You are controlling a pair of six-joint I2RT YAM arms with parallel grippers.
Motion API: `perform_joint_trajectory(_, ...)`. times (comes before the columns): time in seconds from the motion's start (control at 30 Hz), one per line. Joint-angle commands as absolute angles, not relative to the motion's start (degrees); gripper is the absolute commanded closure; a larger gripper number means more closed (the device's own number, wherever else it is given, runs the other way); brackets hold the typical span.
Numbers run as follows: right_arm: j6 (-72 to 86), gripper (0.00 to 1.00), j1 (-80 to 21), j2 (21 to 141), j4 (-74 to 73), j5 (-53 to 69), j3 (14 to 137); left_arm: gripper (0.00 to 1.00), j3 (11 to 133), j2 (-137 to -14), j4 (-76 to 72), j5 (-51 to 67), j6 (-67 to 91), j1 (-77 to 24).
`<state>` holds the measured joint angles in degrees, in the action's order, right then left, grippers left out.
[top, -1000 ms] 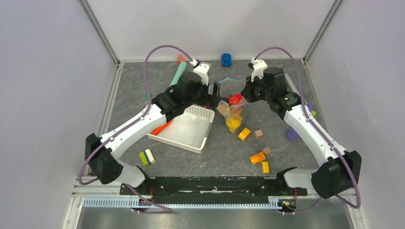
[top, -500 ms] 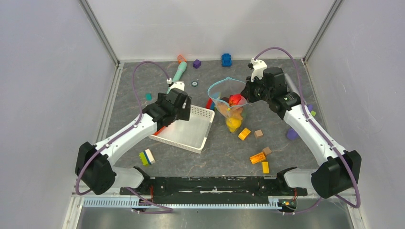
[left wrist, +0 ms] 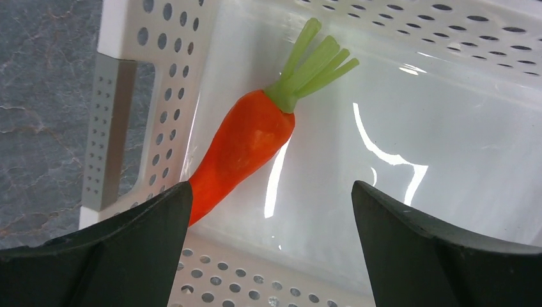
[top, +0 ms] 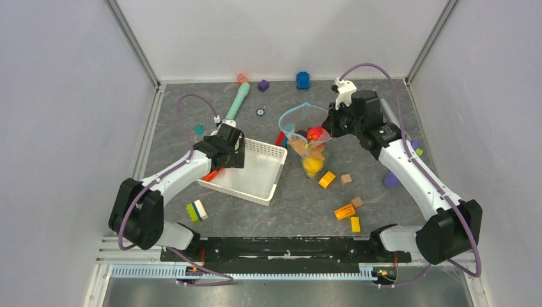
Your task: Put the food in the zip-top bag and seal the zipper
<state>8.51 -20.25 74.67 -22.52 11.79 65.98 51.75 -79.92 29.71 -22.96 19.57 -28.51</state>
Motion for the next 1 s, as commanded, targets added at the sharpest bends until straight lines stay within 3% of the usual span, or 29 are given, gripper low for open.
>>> perform_joint_trajectory(0.0, 7.40, 0.99, -20.41, 74.47, -19.96, 11.74, 66.10, 0.00, 51.11, -81.61, 24.17, -19.53, 17.69, -27.65)
perform_joint_trajectory(0.47, 7.34, 0.99, -20.47, 74.47, -20.21, 10.20, 66.12, 0.03, 52.01, -89.21, 20.84, -23.47, 14.22, -26.54)
perform_joint_trajectory(0.73, 7.35, 1.00, -20.45, 74.98, -20.21, 10.13, 66.21, 0.25, 52.89, -92.83, 20.39, -20.80, 13.60, -26.46)
perform_joint_trajectory(0.97, 7.23, 1.00, -20.43, 75.24, -20.34, 9.89, 66.27, 0.56, 53.59, -93.59, 19.69, -18.83, 13.62, -26.42)
